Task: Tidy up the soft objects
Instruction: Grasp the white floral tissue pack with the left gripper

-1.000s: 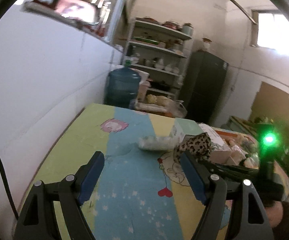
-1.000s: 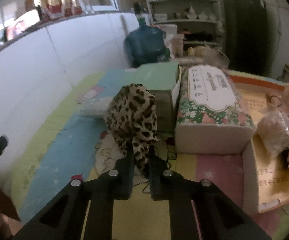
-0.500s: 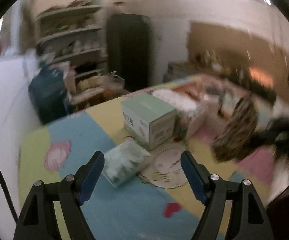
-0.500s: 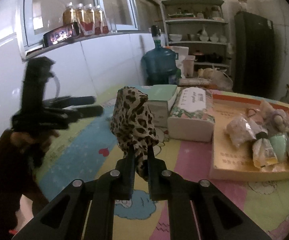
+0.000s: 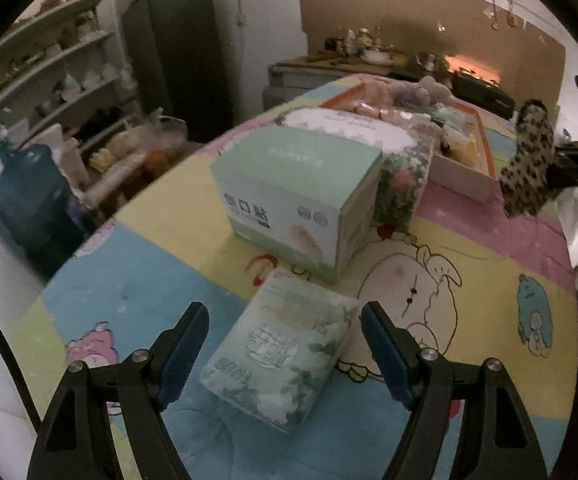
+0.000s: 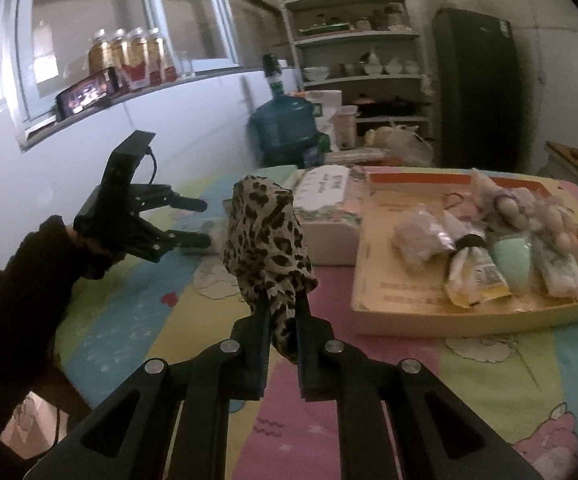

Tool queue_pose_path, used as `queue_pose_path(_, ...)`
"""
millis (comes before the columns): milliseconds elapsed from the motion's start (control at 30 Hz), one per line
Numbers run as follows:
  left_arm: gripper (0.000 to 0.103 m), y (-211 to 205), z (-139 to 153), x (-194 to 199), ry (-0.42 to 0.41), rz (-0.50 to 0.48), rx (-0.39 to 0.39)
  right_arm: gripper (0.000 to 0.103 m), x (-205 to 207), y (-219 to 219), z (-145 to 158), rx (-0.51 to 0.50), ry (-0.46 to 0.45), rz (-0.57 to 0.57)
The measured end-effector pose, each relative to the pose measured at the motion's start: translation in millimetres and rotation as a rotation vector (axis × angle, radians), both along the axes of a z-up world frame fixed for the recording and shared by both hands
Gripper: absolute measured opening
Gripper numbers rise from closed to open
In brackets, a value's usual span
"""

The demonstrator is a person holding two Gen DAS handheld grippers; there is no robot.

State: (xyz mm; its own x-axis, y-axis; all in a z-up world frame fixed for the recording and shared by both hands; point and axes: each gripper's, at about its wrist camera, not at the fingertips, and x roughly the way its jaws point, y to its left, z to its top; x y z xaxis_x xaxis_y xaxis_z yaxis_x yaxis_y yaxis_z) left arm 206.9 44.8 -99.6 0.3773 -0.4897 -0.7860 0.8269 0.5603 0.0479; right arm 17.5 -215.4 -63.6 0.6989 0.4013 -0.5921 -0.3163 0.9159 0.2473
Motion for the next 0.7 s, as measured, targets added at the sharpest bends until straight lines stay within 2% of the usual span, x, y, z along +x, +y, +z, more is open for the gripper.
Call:
queue_pose_path(167, 0.079, -1, -17, -1, 0.035, -0.034, 0.062, 0.012, 5, -2, -4, 0.005, 0.014, -0.012)
queue_pose_path(267, 0.078, 2, -16, -1, 0.04, -0.009, 0.03, 0.012, 7, 2, -7, 0.005, 0.022, -0.008)
queue_pose_path(300, 0.078, 3, -16, -2, 0.041, 0.007, 0.027, 0.012, 7, 3, -7, 0.006, 0.024, -0.007)
queue_pose_path(367, 0.066, 4, -15, -5, 0.023, 0.061, 0.029, 0.012, 8, 4, -8, 0.009, 0.028, -0.005)
queue_pose_path(433, 0.065, 8, -14, -8, 0.016, 0.132, 0.012, 0.012, 8, 6, -9, 0.011, 0.03, -0.001)
queue_pose_path(633, 0.058, 9, -14, -26, 0.004, 0.254, 0.0, 0.012, 9, 11, -10, 0.019, 0.034, 0.022)
queue_pose_path(700, 0.055, 11, -10, -35, 0.004, 0.303, -0.029, 0.012, 8, 12, -10, 0.026, 0.032, 0.029)
